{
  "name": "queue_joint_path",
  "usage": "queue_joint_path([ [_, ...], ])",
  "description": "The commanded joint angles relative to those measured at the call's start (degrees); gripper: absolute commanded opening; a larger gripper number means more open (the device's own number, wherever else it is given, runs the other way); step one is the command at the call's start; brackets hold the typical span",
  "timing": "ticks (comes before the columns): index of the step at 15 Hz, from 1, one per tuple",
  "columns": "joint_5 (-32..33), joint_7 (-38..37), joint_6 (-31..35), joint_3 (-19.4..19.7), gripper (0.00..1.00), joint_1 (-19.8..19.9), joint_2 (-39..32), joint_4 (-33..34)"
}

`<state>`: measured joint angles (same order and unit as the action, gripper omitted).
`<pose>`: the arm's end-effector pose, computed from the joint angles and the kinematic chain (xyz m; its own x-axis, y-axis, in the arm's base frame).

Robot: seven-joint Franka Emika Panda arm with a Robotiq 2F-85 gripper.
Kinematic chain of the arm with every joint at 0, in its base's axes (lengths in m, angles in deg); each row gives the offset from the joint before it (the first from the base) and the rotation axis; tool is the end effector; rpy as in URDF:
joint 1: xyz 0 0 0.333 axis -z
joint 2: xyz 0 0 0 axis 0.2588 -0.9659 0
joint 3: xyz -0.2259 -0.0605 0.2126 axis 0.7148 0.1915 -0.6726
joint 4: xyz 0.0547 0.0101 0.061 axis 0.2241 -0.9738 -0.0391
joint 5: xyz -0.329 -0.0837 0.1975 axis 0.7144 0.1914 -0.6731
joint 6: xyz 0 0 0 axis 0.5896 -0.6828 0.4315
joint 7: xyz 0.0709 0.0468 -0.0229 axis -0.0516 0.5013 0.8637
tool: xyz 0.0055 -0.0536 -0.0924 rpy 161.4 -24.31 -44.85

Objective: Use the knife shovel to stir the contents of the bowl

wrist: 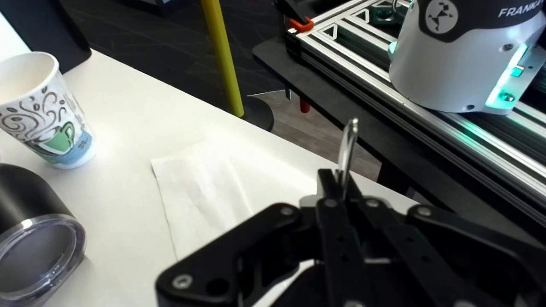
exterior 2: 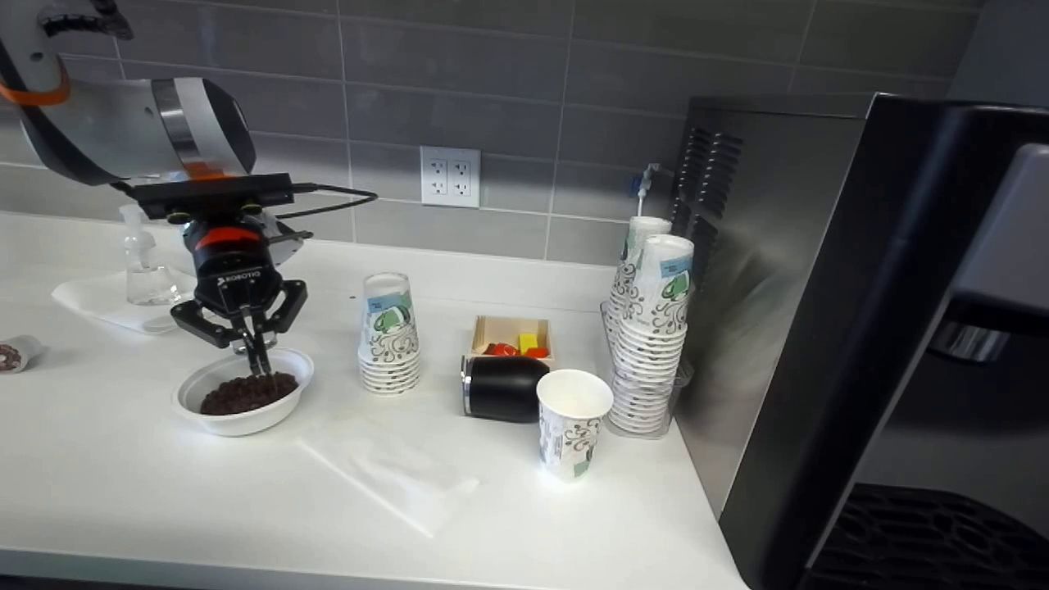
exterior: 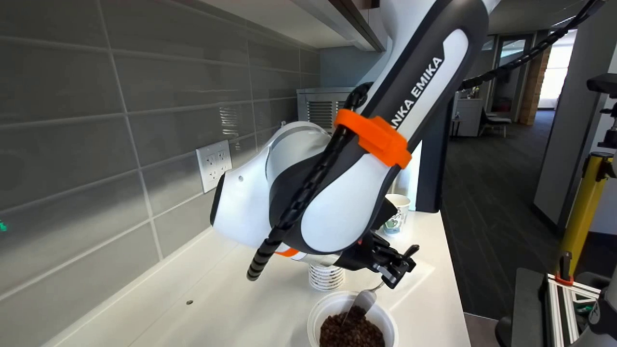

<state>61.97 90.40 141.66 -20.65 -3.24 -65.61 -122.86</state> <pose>0.3881 0.2264 0.2399 0.3730 0.3891 -0.8423 0.8184 -0.5657 0.1011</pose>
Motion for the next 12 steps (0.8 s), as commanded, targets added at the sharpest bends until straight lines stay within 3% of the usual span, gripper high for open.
queue_joint_path([
  [1, -2.4, 8.2, 0.6, -0.5, 0.01, 1.4, 3.0, -1.0],
  [6, -1.5, 12.4, -3.0, 0.0, 0.01, 1.5, 3.2, -0.6],
  [12, 2.2, 2.6, -6.9, 0.7, 0.01, 0.1, 1.8, -0.3],
])
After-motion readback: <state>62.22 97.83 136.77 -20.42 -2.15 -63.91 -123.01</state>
